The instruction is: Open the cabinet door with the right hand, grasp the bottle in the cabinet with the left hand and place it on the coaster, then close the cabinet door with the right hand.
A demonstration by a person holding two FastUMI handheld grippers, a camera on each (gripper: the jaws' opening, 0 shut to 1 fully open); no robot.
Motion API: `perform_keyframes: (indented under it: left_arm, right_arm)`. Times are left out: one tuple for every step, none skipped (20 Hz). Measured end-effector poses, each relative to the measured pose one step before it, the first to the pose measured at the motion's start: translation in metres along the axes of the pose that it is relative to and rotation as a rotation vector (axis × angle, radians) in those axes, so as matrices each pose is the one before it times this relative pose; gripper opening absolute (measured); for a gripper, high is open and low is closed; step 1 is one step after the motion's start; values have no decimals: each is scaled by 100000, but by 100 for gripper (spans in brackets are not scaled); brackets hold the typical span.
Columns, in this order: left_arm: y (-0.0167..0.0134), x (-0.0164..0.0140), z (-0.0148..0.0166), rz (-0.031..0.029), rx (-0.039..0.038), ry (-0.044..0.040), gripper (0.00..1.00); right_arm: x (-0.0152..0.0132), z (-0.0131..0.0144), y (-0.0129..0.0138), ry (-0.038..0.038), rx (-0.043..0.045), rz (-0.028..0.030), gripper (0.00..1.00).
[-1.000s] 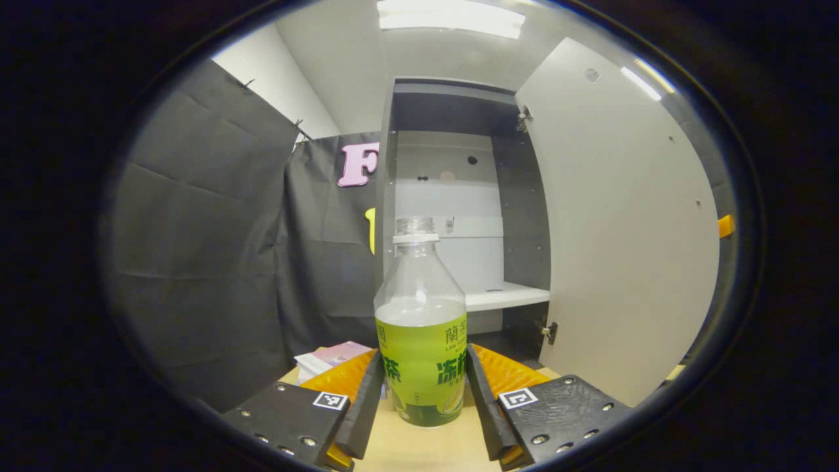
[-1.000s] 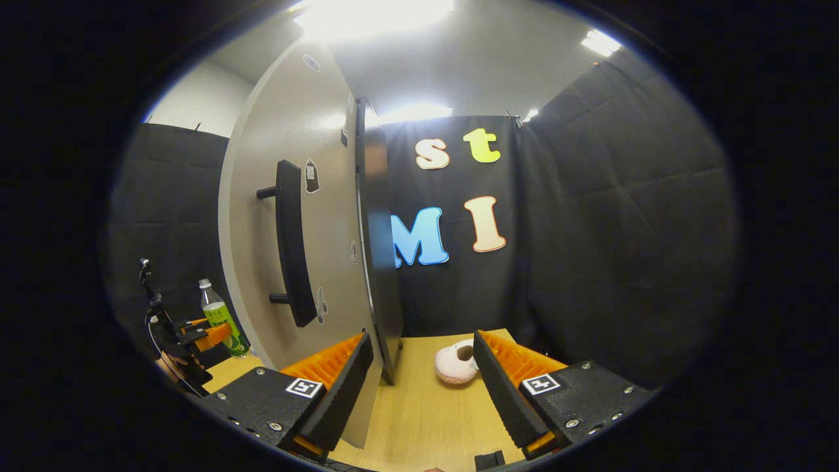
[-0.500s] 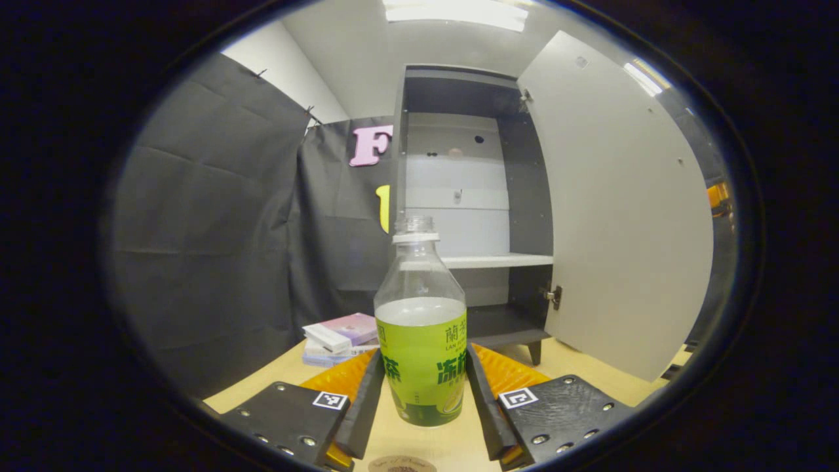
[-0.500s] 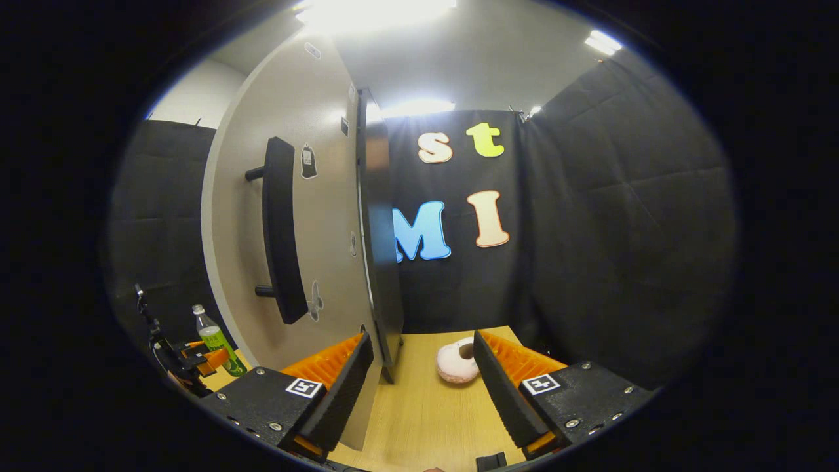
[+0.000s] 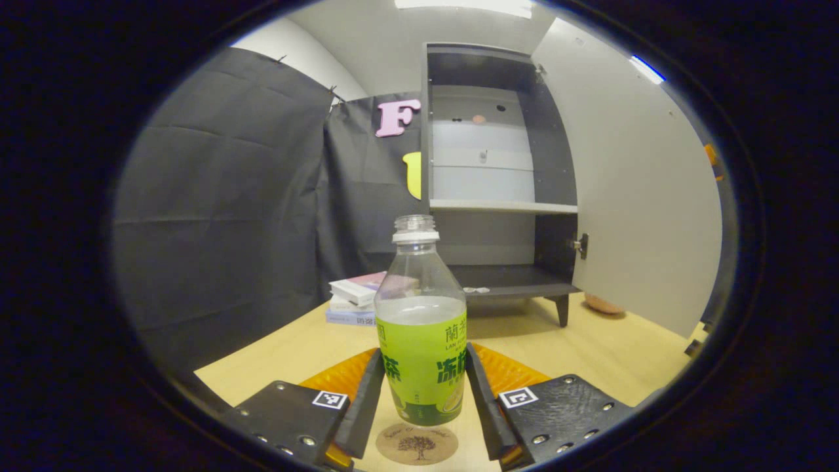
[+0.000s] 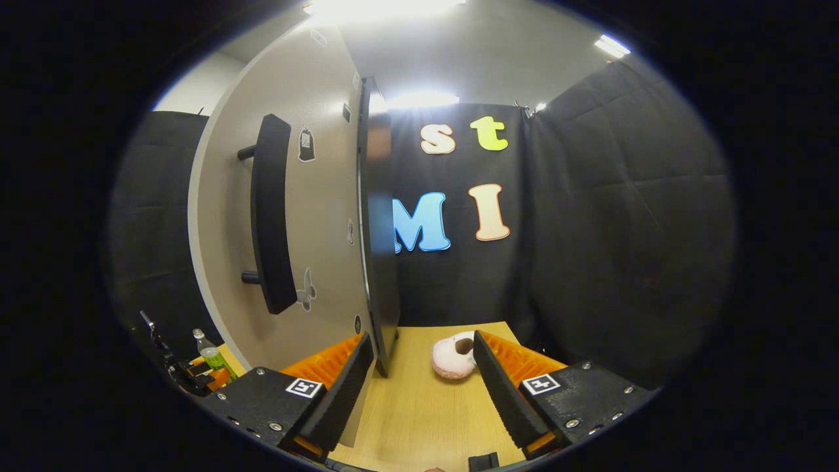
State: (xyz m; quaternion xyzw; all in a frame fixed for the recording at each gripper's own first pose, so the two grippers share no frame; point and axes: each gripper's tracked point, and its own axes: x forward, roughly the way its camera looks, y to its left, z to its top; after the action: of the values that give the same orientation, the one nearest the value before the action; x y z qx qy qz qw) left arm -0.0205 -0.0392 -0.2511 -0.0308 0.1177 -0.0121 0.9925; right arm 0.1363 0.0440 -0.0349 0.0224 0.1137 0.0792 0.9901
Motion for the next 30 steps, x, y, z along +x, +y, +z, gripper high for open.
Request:
perform_keyframes:
  left_arm:
    - [123,-62,-757,663,491,979,68]
    - [48,-189,-989,644,243,1142,69]
    - [-3,-66,-853,464,-65,1034,69]
    - [-127,-77,-800,157,-123,682,69]
    - [14,-18,-704,621,513,621,69]
    - [239,-64,-634,1178,861,503,69]
    - [71,-93,-655,805,420,798,73]
    - [72,-252,-533,811,-155,158,73]
    - [-86,8,193,643,55,-1238,69]
    - [-70,-36,-65,315,550,-205,70]
    - [-61,-119,-158,293,434,582,69]
    - [-38,39,-196,508,256,1139,70]
    - [99,-87,-424,330,-121,1967,71]
    - [-129,-197,94,421,-587,1639,77]
    - [-40,36,315,269,-23,159,83]
    - [159,31,678,636,891,-588,87]
    - [42,-157,415,237,854,-332,83]
    - [-24,-192,560,92,396,-512,83]
    - [-22,-191,825,107,276,-901,83]
    - [108,-36,952,231,165,-981,83]
    - [40,24,895,208,92,-624,83]
    - [155,40,687,402,126,-184,83]
    - [112,-167,898,167,-260,-210,88]
    - [61,-307,1088,-48,-550,-995,88]
    - [-108,-415,1238,-830,-1119,-1246,83]
    - [23,-375,1085,-711,-677,-1266,88]
    - [201,-372,1223,-216,-458,-1355,83]
    - [126,-32,1043,-219,-696,-1200,87]
    - [174,-389,1110,-669,-901,-1085,83]
    - [168,-334,1056,-533,-1050,-926,87]
  right_arm:
    - [137,-123,87,1053,-751,335,95]
    - [153,-179,222,1158,-414,622,95]
    - [152,-27,224,610,-39,533,95]
    - [134,167,140,-70,-52,255,95]
    - [89,109,96,-69,-268,296,95]
    - [206,118,221,25,-477,135,95]
    - [82,139,69,119,-724,89,95]
    - [39,124,-78,-110,-970,-191,95]
    - [-18,214,-174,-695,-1211,-747,95]
    - [324,194,-231,-493,-979,-572,95]
    - [141,89,-29,-116,-353,28,95]
    - [2,-10,143,-41,34,426,95]
    - [-35,109,29,-369,36,240,95]
    - [27,61,-146,-449,-38,-145,95]
    - [-74,132,-64,-124,137,14,95]
    - [16,17,-11,-35,474,-27,95]
    - [-72,44,-145,17,522,-289,95]
    - [107,65,-144,-187,480,-50,95]
    - [-33,125,-115,-150,373,-42,95]
    - [-2,213,-48,-376,307,60,95]
    - [-87,377,-17,-847,415,22,95]
    - [-45,445,50,-972,407,341,95]
    - [-120,485,39,-1155,248,422,95]
    - [-70,594,-7,-1319,65,-68,95]
    - [-153,616,-141,-1306,-43,-595,95]
    - [-179,617,-137,-1471,90,-1066,95]
    - [-235,708,-149,-1675,417,-1227,95]
    - [-144,742,62,-1782,607,-1057,95]
    - [-272,755,53,-1596,619,-1328,95]
    - [-65,668,15,-1427,566,-1657,95]
